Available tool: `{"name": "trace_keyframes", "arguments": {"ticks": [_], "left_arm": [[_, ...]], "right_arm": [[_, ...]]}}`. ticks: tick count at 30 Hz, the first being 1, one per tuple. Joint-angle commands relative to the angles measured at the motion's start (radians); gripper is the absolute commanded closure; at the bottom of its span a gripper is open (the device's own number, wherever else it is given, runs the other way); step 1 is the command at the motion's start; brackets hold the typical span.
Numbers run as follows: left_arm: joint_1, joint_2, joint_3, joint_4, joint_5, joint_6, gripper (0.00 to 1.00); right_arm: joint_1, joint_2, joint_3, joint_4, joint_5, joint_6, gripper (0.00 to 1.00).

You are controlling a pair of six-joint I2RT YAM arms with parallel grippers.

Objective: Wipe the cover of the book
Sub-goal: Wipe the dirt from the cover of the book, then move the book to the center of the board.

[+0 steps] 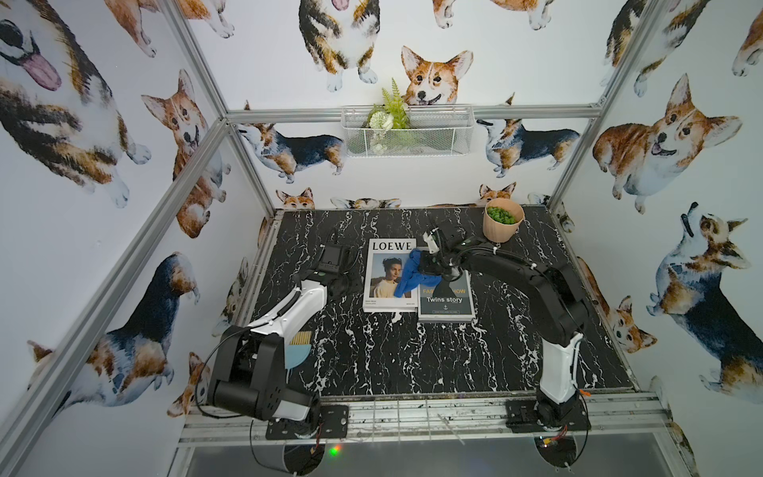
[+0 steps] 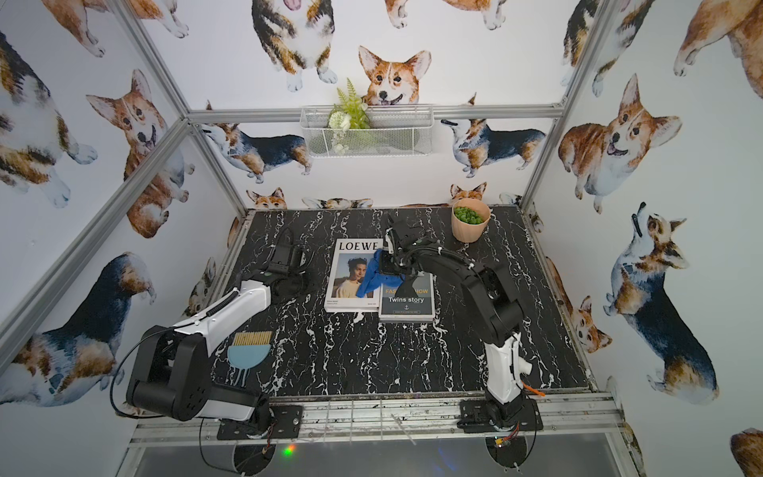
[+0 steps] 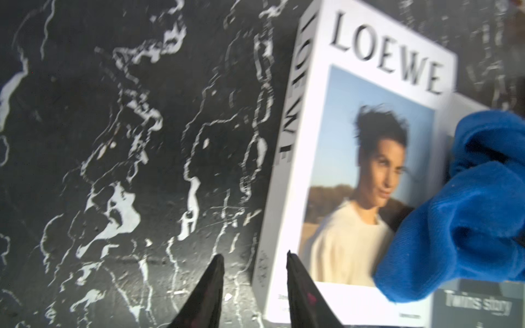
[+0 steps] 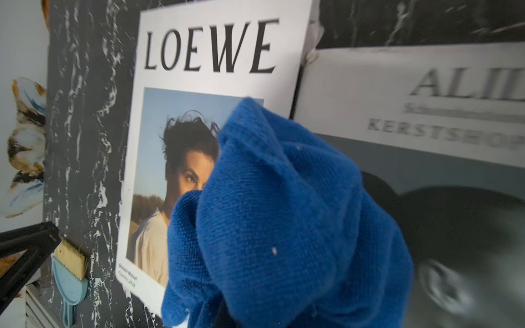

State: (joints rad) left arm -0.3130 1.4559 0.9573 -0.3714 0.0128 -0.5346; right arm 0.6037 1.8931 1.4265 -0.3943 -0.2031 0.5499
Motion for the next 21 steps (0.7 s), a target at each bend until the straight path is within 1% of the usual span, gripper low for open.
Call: {"name": "trace_keyframes", "arguments": {"ticks": [1,4,9,12,14,16,21], "left_arm": [[-0.071,0.039,0.076,-0.039,-0.044,-0.029,0.59],[-0.152,0.133,0.184,-0.032,-0.063,-0.049,0.59],[-0.262,0.375,0.438,-0.082,-0.066,-0.053,0.57],[-0.305,0.485,0.56,-0.088,-0.067,-0.051,0.55],[-0.327,0.545,0.621,-0.092,-0.077,-0.049,0.53],[-0.346,0.598,0.678,-0.111,-0.121,-0.027,0.5],[-0.38,0.704,0.81,-0.237,-0.304,0.062,0.44]], "right_arm": [[-0.044,-0.127,-0.137,0.071,0.01,0.058,1.0],[-0.099,-0.227,-0.262,0.092,0.017,0.076,1.0],[-0.184,-0.383,-0.419,0.074,0.129,0.107,1.0],[-0.21,-0.485,-0.492,0.071,0.184,0.131,1.0],[-0.211,-0.535,-0.526,0.071,0.19,0.138,1.0],[-0.21,-0.567,-0.545,0.052,0.198,0.141,1.0],[-0.21,-0.655,-0.598,0.022,0.206,0.146,1.0]]}}
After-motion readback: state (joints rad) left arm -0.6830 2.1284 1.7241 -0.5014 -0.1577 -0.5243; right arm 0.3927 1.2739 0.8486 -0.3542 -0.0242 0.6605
